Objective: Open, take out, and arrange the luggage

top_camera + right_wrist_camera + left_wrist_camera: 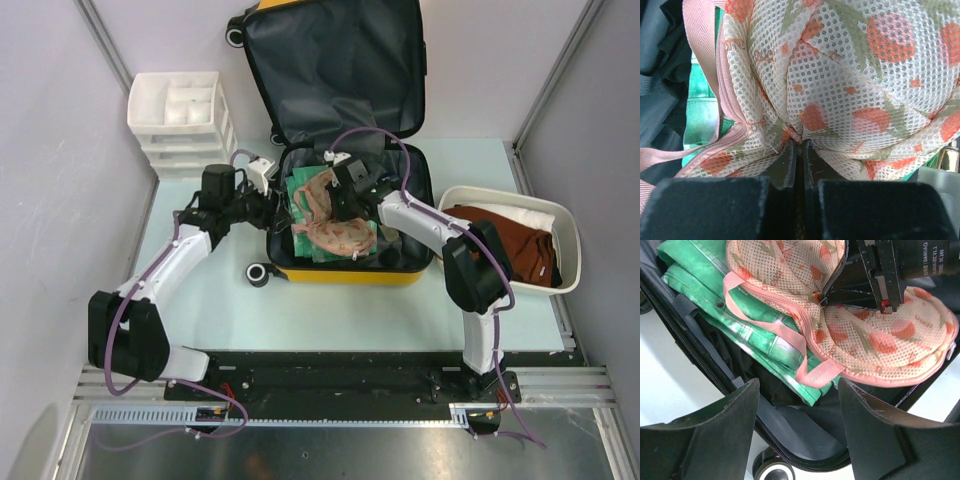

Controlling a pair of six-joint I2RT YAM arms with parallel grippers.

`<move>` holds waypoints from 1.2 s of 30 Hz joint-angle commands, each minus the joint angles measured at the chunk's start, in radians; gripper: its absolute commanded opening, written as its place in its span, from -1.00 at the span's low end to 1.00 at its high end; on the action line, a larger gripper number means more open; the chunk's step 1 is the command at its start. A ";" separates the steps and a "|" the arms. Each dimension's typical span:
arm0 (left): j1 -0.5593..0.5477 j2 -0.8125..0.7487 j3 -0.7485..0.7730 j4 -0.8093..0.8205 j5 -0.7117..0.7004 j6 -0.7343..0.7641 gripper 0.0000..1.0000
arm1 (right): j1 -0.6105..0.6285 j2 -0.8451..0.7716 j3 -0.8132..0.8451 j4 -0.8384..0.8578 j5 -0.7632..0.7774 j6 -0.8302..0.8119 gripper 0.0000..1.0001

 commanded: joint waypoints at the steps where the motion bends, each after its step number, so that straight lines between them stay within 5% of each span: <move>1: 0.009 -0.050 -0.002 0.038 -0.007 -0.009 0.38 | -0.014 -0.021 0.033 0.001 -0.023 -0.047 -1.00; 9: -0.008 -0.050 0.051 0.038 0.055 0.007 0.41 | -0.124 -0.277 0.041 0.021 -0.266 -0.385 -1.00; 15: -0.077 -0.047 0.103 0.038 0.072 0.093 0.93 | -0.303 -0.432 0.035 -0.117 -0.595 -0.671 -1.00; 19: -0.093 -0.020 0.126 0.038 0.099 0.106 0.99 | -0.480 -0.532 0.000 -0.328 -0.829 -1.100 -1.00; 25: -0.103 0.029 0.167 0.038 0.125 0.103 0.99 | -0.826 -0.626 -0.089 -0.630 -0.903 -1.718 -1.00; 32: -0.122 0.057 0.187 0.036 0.147 0.100 1.00 | -1.185 -0.449 0.062 -1.074 -0.968 -2.533 -1.00; 36: -0.128 0.071 0.199 0.038 0.144 0.103 1.00 | -1.232 -0.385 0.082 -1.113 -1.000 -2.620 -1.00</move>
